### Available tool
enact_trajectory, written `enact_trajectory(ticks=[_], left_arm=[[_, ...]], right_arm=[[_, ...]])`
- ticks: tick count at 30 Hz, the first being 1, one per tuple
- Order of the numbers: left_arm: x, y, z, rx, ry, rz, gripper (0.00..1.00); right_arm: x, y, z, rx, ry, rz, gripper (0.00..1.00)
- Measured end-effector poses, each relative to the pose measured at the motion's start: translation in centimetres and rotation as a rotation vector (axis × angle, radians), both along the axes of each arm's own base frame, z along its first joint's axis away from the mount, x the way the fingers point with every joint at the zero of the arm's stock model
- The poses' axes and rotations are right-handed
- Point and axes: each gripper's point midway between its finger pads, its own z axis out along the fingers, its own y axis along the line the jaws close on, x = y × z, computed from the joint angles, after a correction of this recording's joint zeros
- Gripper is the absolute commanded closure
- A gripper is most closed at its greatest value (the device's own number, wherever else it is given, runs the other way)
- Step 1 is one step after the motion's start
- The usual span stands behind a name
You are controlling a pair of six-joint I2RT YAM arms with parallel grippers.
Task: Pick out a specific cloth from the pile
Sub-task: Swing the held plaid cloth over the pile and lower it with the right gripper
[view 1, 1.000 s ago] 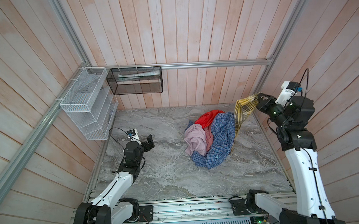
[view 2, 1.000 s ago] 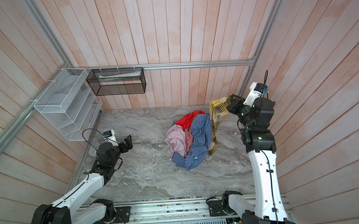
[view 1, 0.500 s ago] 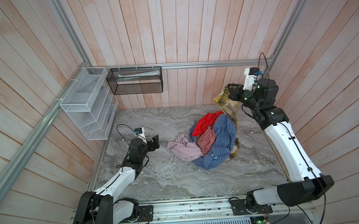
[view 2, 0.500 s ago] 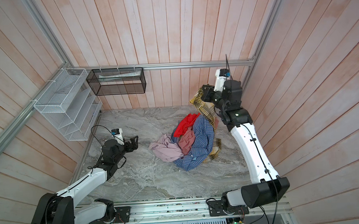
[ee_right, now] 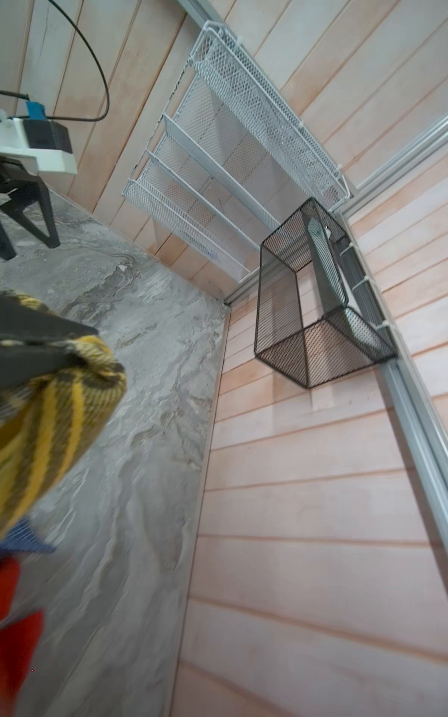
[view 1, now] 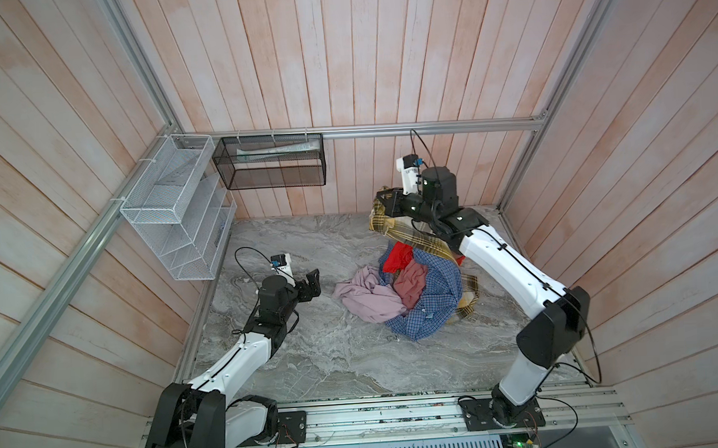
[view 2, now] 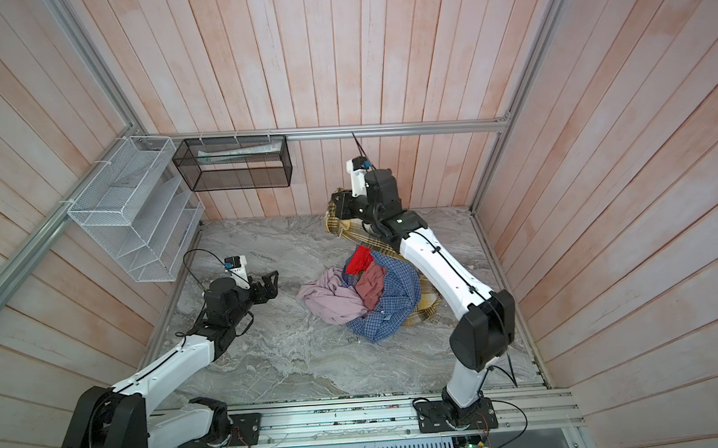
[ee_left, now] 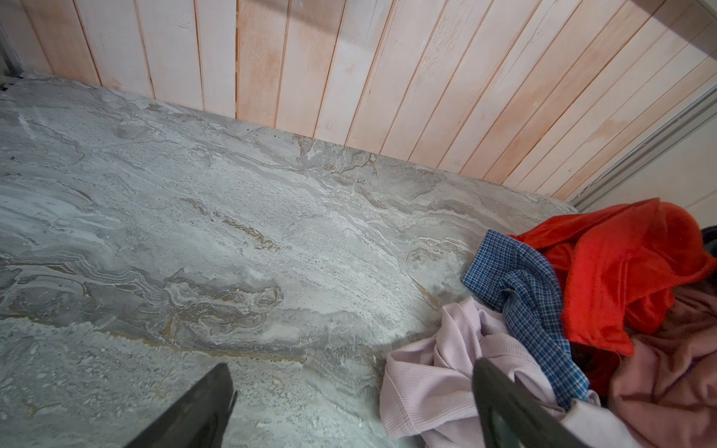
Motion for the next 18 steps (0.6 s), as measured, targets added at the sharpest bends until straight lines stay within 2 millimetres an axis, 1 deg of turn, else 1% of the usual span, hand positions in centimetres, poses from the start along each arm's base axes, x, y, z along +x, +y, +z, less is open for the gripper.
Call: enact_trajectory(ticks=[1,3,5,6,8,10,11,13,14,15,17,18], left_arm=[[0.0,0.0,0.0,0.0,0.002,0.0,0.03],[-0.1,0.0,0.0,0.0,0.003,0.001,0.03],[-0.2,0.1,0.3,0.0,-0.003,0.003,0.03],[-0.2,0.1,0.5,-0.001,-0.007,0.005,0.03],[-0.3,0.1,0.8,-0.002,-0.017,0.003,0.03],[-0.4,0.0,1.0,-0.003,-0.02,0.002,0.03],[-0.4,0.0,1.0,-0.003,-0.021,0.001,0.03],[-0.5,0.0,1.0,-0.003,-0.021,0.001,0.03],[-0.5,0.0,1.0,-0.003,-0.021,0.0,0.03],[-0.5,0.0,1.0,-0.003,-0.021,0.0,0.03],[-0.5,0.0,1.0,-0.003,-0.02,0.0,0.03],[-0.5,0.0,1.0,-0.003,-0.02,-0.001,0.03]], right_arm=[[0.1,1.4,0.7,0.003,-0.013,0.022,1.0],[0.1,4.3,2.8,0.02,-0.053,0.07,1.0],[-0.4,6.0,5.2,0.043,-0.094,0.103,1.0],[-0.8,6.5,6.4,0.052,-0.116,0.117,1.0],[-1.5,6.5,8.3,0.059,-0.149,0.124,1.0],[-2.0,5.5,9.0,0.033,-0.161,0.098,1.0],[-2.0,5.0,8.9,0.02,-0.157,0.082,1.0],[-2.1,3.4,7.0,-0.036,-0.124,0.034,1.0],[-2.5,1.9,5.4,-0.07,-0.093,-0.002,1.0],[-2.7,0.7,3.6,-0.097,-0.069,-0.036,1.0],[-3.7,-2.8,-1.3,-0.147,-0.004,-0.111,1.0],[-4.0,-4.1,-3.1,-0.166,0.024,-0.14,1.0]])
